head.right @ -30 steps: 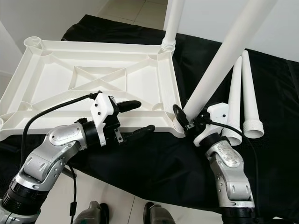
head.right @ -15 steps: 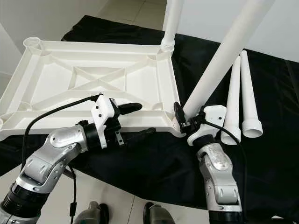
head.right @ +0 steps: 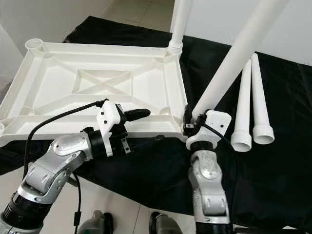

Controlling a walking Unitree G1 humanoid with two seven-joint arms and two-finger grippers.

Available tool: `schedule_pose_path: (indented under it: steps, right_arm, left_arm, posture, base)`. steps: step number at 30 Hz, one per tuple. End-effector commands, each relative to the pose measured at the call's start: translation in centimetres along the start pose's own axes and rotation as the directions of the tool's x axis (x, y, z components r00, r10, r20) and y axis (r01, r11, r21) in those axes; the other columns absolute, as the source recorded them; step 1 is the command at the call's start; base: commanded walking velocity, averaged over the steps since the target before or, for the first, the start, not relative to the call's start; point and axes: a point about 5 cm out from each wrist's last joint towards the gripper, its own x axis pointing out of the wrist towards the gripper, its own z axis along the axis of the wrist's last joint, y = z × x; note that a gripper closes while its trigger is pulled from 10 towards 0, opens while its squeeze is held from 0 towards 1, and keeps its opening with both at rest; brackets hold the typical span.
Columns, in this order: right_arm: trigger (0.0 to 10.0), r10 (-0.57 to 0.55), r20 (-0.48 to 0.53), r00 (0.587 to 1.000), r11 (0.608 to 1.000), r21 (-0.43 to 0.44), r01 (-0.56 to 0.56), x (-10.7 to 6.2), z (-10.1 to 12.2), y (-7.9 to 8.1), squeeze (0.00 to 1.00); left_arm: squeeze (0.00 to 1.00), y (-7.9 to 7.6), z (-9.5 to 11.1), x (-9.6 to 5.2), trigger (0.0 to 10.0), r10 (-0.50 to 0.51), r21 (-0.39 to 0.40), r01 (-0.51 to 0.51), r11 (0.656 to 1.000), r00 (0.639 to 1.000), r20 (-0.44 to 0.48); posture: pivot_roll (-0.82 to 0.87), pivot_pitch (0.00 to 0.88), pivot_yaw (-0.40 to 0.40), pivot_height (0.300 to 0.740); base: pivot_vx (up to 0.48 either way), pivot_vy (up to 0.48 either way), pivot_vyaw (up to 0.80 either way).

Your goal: Building children table

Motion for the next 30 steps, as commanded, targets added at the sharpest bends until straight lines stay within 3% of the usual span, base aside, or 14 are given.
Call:
schedule_pose_path:
  steps: [1,13,14,16,21,27,28,30]
  right_arm:
    - [10.0,-0.088,-0.108,0.990,0.994,-0.069,0.081,-0.5,-2.1,-1.2,0.00]
    - [10.0,-0.046,-0.098,0.994,0.997,-0.062,0.040,-0.5,-1.9,-1.3,0.00]
    - [10.0,-0.021,-0.086,0.996,0.999,-0.048,0.017,-0.5,-1.8,-1.3,1.00]
    - [10.0,-0.021,-0.086,0.996,0.999,-0.048,0.017,-0.5,-1.8,-1.3,1.00]
    - [10.0,0.130,-0.036,0.991,0.991,0.022,-0.130,0.4,-1.1,-1.6,1.00]
    - [10.0,0.232,-0.019,0.972,0.972,0.023,-0.232,1.0,-0.5,-1.8,1.00]
    - [10.0,0.280,-0.019,0.960,0.960,0.016,-0.280,1.1,-0.3,-1.9,0.00]
    - [10.0,0.334,-0.023,0.942,0.943,0.010,-0.334,1.3,-0.2,-1.9,0.00]
  left_arm:
    - [0.00,-0.5,-0.1,0.1,10.0,-0.009,-0.013,0.009,1.000,1.000,-0.003]
    - [0.00,-0.5,-0.1,0.1,10.0,-0.010,-0.016,0.010,1.000,1.000,-0.002]
    - [0.00,-0.5,-0.1,0.1,10.0,-0.009,-0.018,0.009,1.000,1.000,-0.003]
    - [0.00,-0.5,-0.1,0.1,10.0,-0.009,-0.018,0.009,1.000,1.000,-0.003]
    - [0.00,-0.5,-0.2,0.1,10.0,-0.008,-0.021,0.008,1.000,1.000,-0.005]
    - [0.00,-0.5,-0.2,0.1,10.0,-0.005,-0.023,0.005,1.000,1.000,-0.004]
    - [0.00,-0.5,-0.1,0.0,10.0,-0.005,-0.023,0.005,1.000,1.000,-0.004]
    - [0.00,-0.6,-0.1,0.0,10.0,-0.005,-0.025,0.005,1.000,1.000,-0.005]
  posture:
    - [0.05,0.196,-0.053,0.740]
    - [0.04,0.199,-0.054,0.740]
    - [0.04,0.201,-0.051,0.740]
    - [0.04,0.201,-0.051,0.740]
    - [0.04,0.198,-0.052,0.740]
    - [0.04,0.198,-0.051,0.740]
    - [0.04,0.198,-0.053,0.740]
    - [0.05,0.198,-0.051,0.740]
  base:
    - [0.000,0.000,0.00]
    - [0.000,0.000,0.00]
    - [0.000,0.000,0.00]
    - [0.000,0.000,0.00]
    - [0.000,0.000,0.00]
    - [0.000,0.000,0.00]
    - [0.000,0.000,0.00]
    - [0.000,0.000,0.00]
